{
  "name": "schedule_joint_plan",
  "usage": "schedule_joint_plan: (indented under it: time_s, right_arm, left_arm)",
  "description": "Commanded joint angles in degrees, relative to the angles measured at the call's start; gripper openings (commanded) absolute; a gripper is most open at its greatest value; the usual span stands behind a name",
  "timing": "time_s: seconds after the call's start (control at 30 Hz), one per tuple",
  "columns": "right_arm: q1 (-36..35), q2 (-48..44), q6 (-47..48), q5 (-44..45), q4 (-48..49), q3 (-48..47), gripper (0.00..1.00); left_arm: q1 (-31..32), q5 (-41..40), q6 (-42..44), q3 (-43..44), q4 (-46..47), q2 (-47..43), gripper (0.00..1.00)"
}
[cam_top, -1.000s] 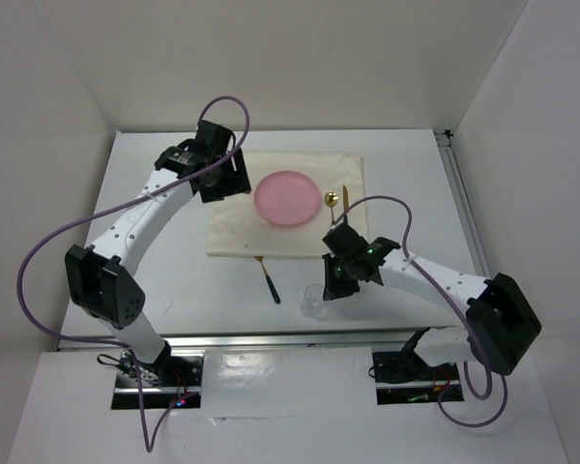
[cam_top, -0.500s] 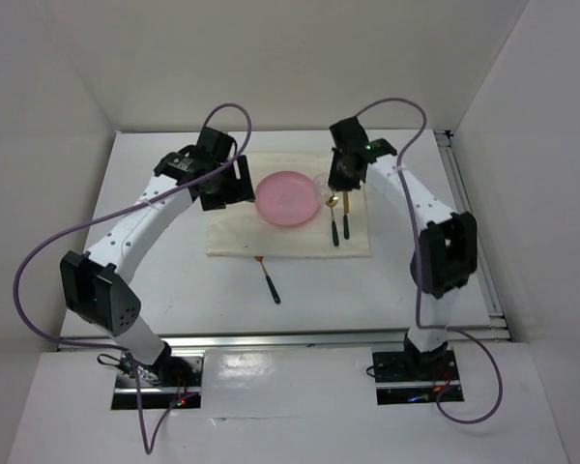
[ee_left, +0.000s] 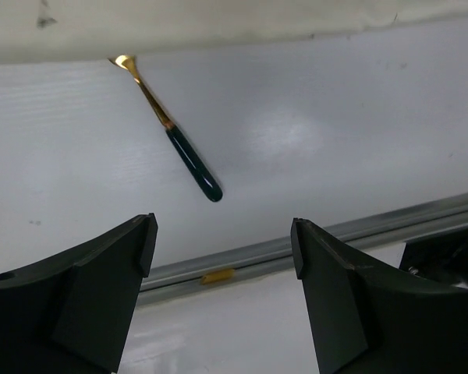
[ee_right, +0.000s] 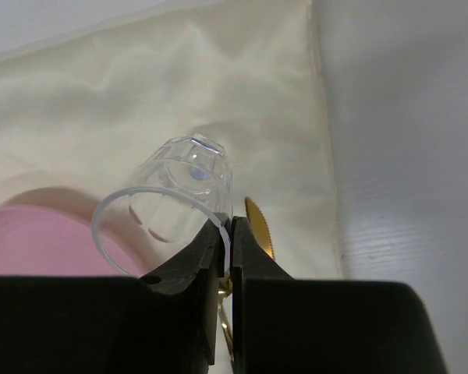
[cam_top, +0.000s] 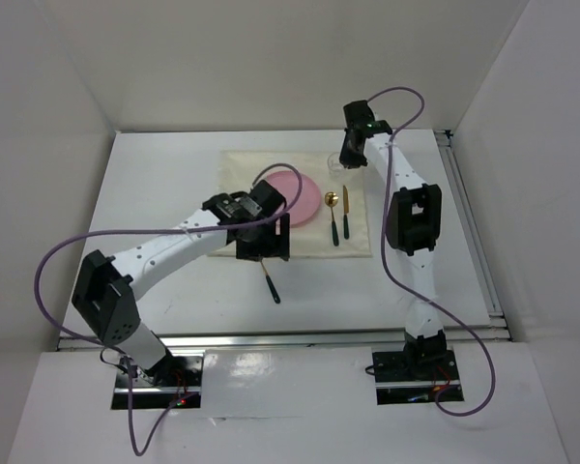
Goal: Set the dinner table for one person
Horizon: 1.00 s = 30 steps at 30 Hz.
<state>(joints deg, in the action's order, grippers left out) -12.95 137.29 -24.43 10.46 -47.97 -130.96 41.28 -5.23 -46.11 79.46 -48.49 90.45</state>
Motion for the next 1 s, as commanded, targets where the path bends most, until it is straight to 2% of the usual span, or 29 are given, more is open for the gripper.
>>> schedule_joint_plan:
  time_s: [0.0,0.23,0.33,0.37,0.47,0.5,0.67,0.83,0.97]
  right_arm:
    - [2.05,0.6,0.61,-2.1,2.35,-3.78,0.0]
    - [2.58,6.14,1.13,-3.69,3.49,-6.15,0.0]
    - [2.58,6.85,0.61,-5.0,3.49,-6.15,0.07]
    - [2.58,6.85,0.61,-5.01,4.01,-6.15,0.22]
    - [2.58,4.84,0.61,-5.71,4.63,-5.63,0.52]
    - [2.58,3.87,0.61,-6.32,4.63,-4.93,0.64]
    - [2.05,-4.39,0.61,-6.86,7.53,-1.41,0.89]
    - [1.0,-13.45,1.13,-6.86,9.82,2.72,0.91]
    - [0.48,-17.4,1.13,-6.33,9.82,5.09,0.91]
  left_arm:
    - [2.22,3.12,-3.11,-2.03,3.31,3.58,0.87]
    - [2.23,2.51,-4.25,-3.69,4.36,7.71,0.89]
    - [2.23,3.13,-4.87,-3.7,4.37,8.94,0.91]
    - [2.23,3.13,-5.39,-4.48,4.37,8.95,0.91]
    - [1.7,3.74,-6.71,-6.24,4.89,8.95,0.91]
    - [1.7,4.26,-6.71,-7.12,4.9,8.95,0.91]
    - [0.65,4.27,-10.14,-9.4,4.9,10.36,0.85]
    - [-1.46,5.32,-12.16,-11.43,9.02,13.16,0.73]
    - [-1.46,3.65,-13.39,-10.03,9.03,16.93,0.57]
